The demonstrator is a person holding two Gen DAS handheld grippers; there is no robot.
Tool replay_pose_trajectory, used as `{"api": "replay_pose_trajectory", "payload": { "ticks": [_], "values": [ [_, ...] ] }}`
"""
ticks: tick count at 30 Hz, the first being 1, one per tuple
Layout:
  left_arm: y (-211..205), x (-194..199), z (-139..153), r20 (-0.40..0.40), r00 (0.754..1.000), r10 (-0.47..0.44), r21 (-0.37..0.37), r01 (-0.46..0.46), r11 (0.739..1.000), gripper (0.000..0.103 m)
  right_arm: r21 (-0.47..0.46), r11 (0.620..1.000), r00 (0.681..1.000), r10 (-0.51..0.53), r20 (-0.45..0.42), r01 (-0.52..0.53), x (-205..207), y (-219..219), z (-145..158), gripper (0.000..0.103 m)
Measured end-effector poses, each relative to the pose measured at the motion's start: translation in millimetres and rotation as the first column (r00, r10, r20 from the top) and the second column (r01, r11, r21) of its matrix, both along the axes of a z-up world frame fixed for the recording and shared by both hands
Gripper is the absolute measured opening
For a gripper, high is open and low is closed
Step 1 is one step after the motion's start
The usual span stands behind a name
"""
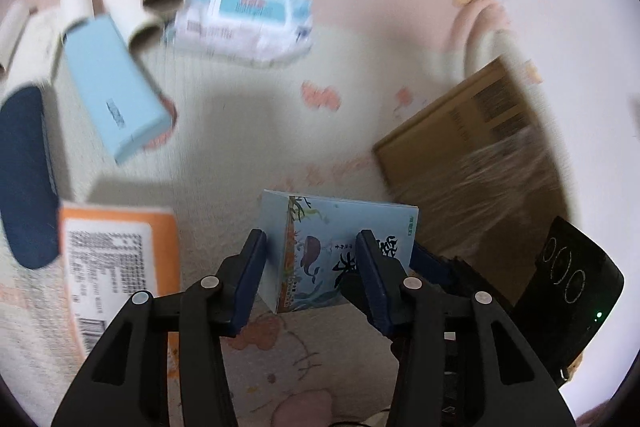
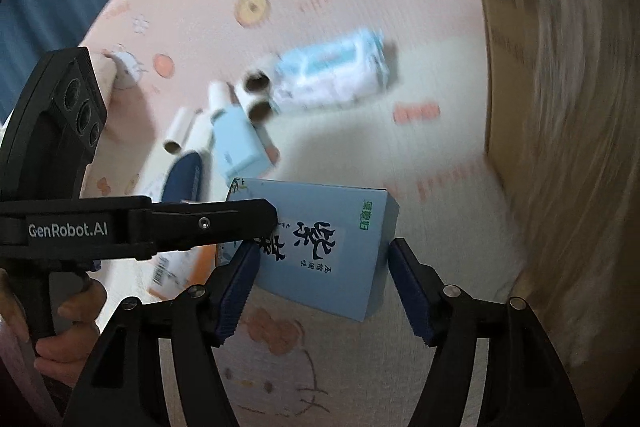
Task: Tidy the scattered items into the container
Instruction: 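Lift the tea box with the right gripper and carry it to the cardboard box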
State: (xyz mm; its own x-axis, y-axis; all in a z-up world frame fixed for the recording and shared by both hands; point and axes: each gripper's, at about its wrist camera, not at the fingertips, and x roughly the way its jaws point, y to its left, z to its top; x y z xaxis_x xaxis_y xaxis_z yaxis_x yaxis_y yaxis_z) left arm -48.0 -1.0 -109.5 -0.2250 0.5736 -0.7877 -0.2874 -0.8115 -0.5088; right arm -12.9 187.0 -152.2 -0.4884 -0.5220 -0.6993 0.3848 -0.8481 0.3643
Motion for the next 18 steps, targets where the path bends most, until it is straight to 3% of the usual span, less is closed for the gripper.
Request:
{"api": "replay_pose_trajectory", "payload": {
  "ticks": [9,18],
  "values": [
    [-5.0,5.7,68.0,-0.108,0.993,0.039,0.123,-0.026,0.992,0.050,0.089,0.996,0.974,0.025,-0.226,-0.005,13.5,-9.2,80.7,0.065],
    [22.8,7.2,127.0,-0.258,0.966,-0.004,0.159,0.046,0.986,0.050,0.154,0.988,0.932,0.032,-0.362,0.026,16.1,16.9,140.2,0.065]
  ]
}}
